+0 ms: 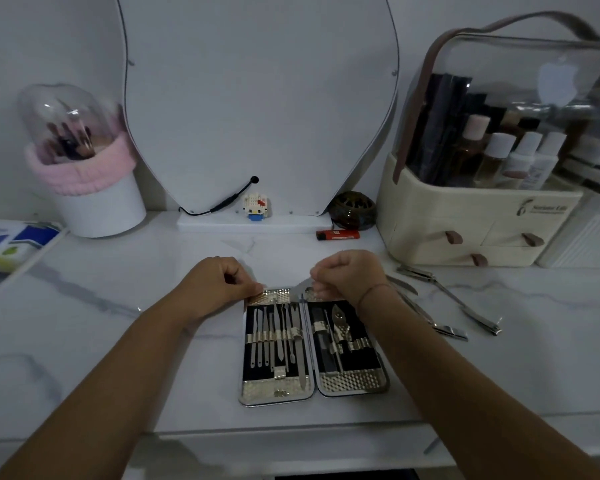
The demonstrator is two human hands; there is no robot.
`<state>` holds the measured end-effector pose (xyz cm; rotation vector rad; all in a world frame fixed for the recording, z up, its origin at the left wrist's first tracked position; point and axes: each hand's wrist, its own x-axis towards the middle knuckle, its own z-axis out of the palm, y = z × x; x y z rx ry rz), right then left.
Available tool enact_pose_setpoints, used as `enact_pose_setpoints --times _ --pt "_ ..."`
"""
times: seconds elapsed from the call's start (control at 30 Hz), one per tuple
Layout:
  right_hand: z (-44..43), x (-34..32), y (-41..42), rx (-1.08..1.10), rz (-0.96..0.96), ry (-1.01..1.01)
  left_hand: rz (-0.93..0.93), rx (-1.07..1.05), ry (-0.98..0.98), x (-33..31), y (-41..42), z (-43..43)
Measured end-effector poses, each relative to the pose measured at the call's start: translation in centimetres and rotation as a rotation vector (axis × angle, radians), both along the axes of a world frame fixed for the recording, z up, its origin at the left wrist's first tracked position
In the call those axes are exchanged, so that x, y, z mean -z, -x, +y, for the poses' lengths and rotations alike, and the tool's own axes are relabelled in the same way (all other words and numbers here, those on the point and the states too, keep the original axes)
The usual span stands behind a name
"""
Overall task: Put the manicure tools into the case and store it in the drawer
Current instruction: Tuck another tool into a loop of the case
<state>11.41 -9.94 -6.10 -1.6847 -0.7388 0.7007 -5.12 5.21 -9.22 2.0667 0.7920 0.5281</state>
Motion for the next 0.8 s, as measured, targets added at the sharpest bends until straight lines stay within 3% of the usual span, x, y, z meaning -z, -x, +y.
enact_pose_setpoints --times 0.23,0.4,0.5,0.8 --pt "1.2 0.7 0.8 0.015 0.025 0.059 0.003 0.010 -0.021 -0.1 0.0 0.2" --pt "1.3 0.2 1.0 -0.024 -0.268 0.244 0.014 0.017 -0.012 0.0 0.0 0.2" --pt "1.5 0.0 0.8 -0.070 -0.343 0.280 0.016 0.010 -0.011 0.1 0.1 0.3" --pt "1.9 -0.5 0.4 -0.190 -0.217 0.345 0.006 0.014 -0.011 0.1 0.0 0.3"
